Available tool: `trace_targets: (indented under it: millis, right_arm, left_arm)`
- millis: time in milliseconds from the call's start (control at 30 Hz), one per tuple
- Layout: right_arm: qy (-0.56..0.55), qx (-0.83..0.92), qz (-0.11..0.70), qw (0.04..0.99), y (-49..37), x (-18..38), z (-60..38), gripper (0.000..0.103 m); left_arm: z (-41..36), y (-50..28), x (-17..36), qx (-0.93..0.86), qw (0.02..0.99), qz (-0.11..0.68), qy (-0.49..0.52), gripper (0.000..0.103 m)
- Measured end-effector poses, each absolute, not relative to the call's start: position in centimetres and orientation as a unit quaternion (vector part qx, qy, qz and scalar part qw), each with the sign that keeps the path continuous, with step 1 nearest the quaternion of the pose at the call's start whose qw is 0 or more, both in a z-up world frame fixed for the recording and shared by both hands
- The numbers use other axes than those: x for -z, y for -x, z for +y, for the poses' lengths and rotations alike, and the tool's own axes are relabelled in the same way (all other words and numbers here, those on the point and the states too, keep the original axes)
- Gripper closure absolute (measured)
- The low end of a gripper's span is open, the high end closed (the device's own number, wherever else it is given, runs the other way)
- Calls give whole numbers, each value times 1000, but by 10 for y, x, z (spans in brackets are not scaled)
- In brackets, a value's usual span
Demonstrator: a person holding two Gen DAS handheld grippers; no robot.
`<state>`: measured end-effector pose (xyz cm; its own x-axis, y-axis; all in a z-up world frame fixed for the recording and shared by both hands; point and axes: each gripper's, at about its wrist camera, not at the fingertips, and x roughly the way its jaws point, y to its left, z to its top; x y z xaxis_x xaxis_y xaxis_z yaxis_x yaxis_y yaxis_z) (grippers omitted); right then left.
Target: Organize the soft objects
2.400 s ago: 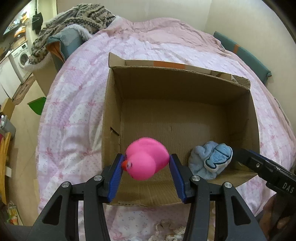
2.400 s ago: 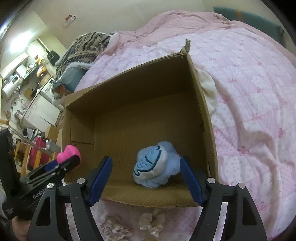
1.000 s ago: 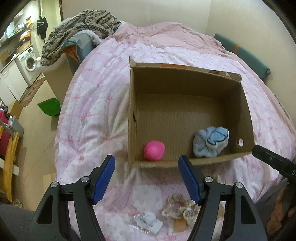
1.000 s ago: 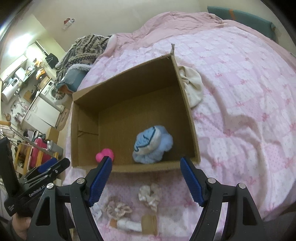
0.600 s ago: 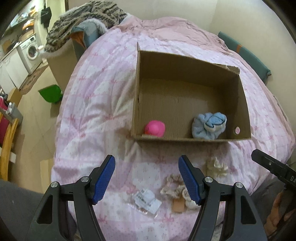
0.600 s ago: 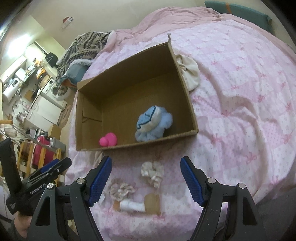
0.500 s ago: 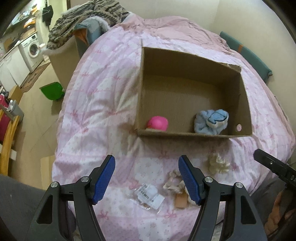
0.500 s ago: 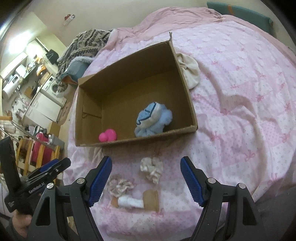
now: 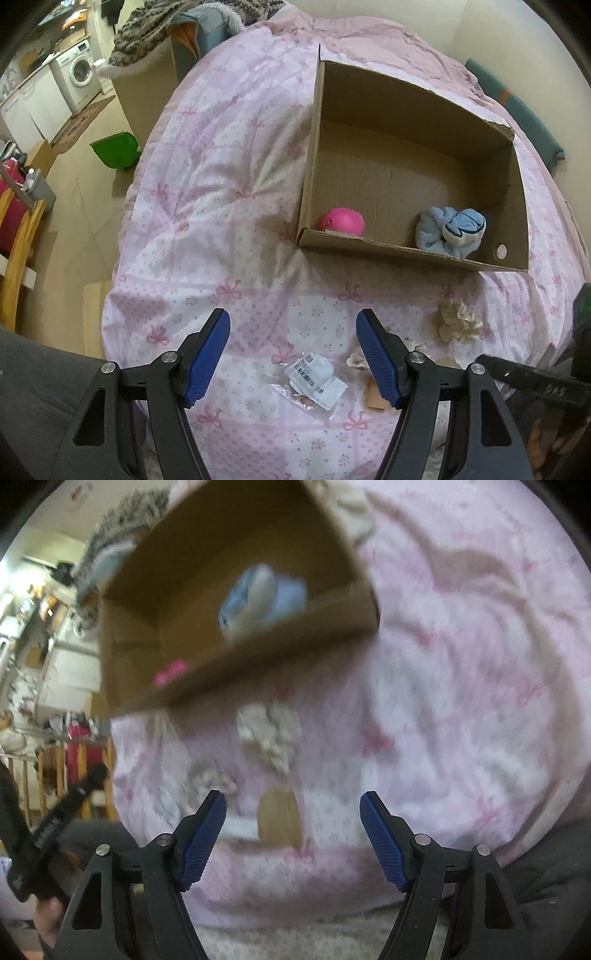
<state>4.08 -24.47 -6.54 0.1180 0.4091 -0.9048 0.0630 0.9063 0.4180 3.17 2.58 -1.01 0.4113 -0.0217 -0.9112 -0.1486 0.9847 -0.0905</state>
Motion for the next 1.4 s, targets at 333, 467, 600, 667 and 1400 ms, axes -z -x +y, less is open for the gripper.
trace_targets:
  millis: [333, 467, 600, 667, 1400]
  right_arm:
    - [-155, -136, 695, 689, -48, 95, -222, 74]
    - [-134, -142, 691, 696, -47, 92, -218, 92]
    - [-134, -151, 672, 712, -46, 80, -218, 93]
    - [-147, -163, 654, 724, -45, 70, -219, 93]
    - [-166, -192, 602, 757, -45, 41, -222, 92]
  left_arm:
    - [32, -38, 23, -47, 820, 563, 95, 35]
    - [34, -39, 26, -46, 815, 568, 102, 35]
    - [35, -40, 28, -48, 814, 570, 103, 35]
    - [37, -39, 30, -48, 810, 575, 105, 35]
    - [-4, -56, 106, 8, 724, 690, 25, 53]
